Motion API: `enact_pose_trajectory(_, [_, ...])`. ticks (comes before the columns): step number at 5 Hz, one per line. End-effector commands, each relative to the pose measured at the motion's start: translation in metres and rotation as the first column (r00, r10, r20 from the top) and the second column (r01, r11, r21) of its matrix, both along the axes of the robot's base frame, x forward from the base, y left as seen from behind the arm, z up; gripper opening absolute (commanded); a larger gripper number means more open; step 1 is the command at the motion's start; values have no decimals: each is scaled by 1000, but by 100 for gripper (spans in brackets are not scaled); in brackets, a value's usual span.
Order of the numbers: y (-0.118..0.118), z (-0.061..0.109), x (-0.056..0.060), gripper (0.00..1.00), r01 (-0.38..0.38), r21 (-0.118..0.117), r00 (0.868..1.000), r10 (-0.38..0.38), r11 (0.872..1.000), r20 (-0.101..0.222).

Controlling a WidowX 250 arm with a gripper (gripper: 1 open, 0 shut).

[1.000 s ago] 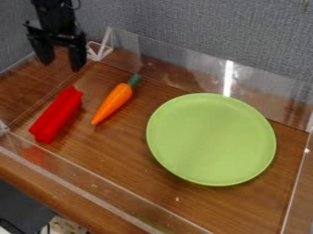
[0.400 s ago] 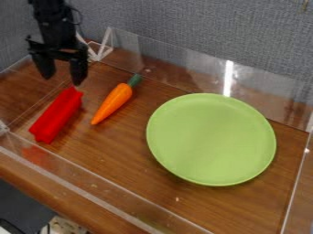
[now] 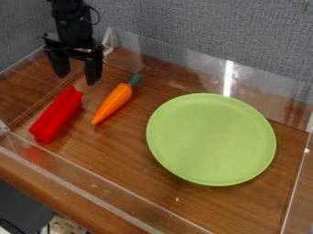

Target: Put the red object on the left side

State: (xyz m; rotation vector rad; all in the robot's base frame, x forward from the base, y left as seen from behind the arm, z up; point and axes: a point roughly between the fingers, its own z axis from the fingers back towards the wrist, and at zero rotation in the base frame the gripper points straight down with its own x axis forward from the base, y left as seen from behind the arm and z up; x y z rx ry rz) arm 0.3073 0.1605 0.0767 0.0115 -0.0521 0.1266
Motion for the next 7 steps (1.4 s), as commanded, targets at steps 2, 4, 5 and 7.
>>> enact_pose_trajectory(2, [29, 25, 3, 100, -7, 35, 995, 3, 999, 99])
enact_pose_trajectory(4, [-2, 21, 0, 100, 8, 35, 996, -11, 999, 88])
enact_pose_trajectory(5, [-15, 27, 2, 100, 12, 68, 994, -19, 998, 104])
enact_pose_trajectory(7, [1, 7, 2, 100, -21, 59, 993, 13, 998, 118])
